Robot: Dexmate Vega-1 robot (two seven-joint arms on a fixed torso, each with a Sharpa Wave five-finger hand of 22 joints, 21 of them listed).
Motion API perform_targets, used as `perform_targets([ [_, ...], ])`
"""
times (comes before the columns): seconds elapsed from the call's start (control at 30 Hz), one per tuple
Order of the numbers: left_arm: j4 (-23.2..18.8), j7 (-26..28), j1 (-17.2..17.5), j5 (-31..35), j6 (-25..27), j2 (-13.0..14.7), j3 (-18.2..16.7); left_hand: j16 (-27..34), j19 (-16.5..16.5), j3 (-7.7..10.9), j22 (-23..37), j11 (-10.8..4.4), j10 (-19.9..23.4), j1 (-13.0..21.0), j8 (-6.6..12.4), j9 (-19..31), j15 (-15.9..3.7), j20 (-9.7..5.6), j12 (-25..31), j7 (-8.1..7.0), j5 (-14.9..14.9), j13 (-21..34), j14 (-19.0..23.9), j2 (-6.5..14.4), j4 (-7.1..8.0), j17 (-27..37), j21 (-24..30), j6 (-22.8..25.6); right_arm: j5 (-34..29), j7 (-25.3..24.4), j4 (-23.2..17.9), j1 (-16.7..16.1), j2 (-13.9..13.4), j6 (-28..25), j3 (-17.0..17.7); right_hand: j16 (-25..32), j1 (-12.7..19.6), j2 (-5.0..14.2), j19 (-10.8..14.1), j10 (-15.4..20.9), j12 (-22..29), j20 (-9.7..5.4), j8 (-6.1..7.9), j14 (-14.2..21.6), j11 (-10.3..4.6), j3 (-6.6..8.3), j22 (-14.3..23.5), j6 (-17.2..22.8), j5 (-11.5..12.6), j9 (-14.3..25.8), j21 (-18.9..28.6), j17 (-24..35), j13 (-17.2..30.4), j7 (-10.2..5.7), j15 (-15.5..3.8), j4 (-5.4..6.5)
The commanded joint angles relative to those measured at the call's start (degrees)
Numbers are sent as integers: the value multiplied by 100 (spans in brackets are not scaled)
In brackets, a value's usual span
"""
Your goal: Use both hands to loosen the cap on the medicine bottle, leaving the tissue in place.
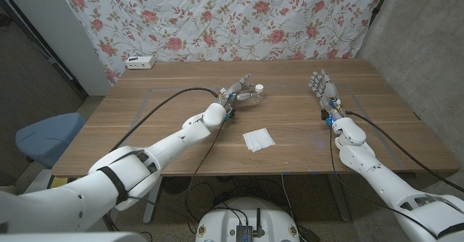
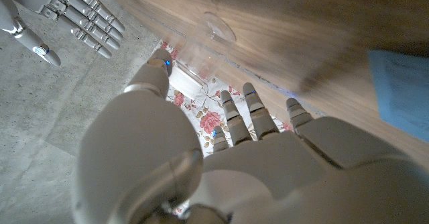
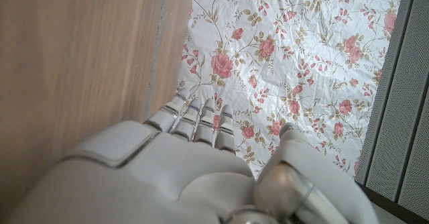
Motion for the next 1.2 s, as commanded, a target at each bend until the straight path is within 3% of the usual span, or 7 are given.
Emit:
perform_targets([
  [0.03, 210, -200, -95, -65, 34, -77, 92, -19, -15, -47, -2, 51, 13, 66, -31, 22, -466, 41, -15, -27, 56, 7, -6, -10, 7, 1, -33, -31, 17, 50, 80, 43, 37, 26, -10, -17, -27, 0, 22, 25, -8, -490, -17, 22, -39, 11, 28, 41, -1, 18, 49, 28, 18, 6, -86, -25],
  [0.47, 135, -124, -96, -14, 148, -51, 126, -46, -157, -137, 1, 75, 15, 89, -27, 22, -429, 83, -46, -43, 93, 10, -68, -21, 18, 4, -66, -40, 50, 60, 115, -2, 80, 119, 15, -20, -35, 3, 26, 23, -13, -484, -21, 22, -48, 13, 28, 39, -4, 18, 50, 28, 19, -2, -83, -33],
  [0.8, 334, -50, -173, 26, 17, -139, 167, -14, -51, -229, 2, 16, 214, 146, 10, 22, -534, -138, -8, -59, 129, 11, 22, -5, 22, 3, -7, 79, 58, 60, 109, -25, 86, 147, 26, -23, -41, 4, 31, 18, -18, -477, -24, 22, -46, 15, 28, 36, -6, 19, 52, 28, 20, -2, -86, -42],
  [1.2, 826, -50, -343, 17, -225, -343, 242, 9, 73, -293, 2, -20, 363, 210, 30, 22, -588, -208, 5, -8, 142, 10, 172, 20, 23, 1, 19, 190, 43, -43, -55, -136, 43, 140, 48, -25, -50, 8, 37, 27, -17, -470, -27, 22, -57, 17, 28, 33, -8, 19, 54, 28, 21, -15, -87, -49],
])
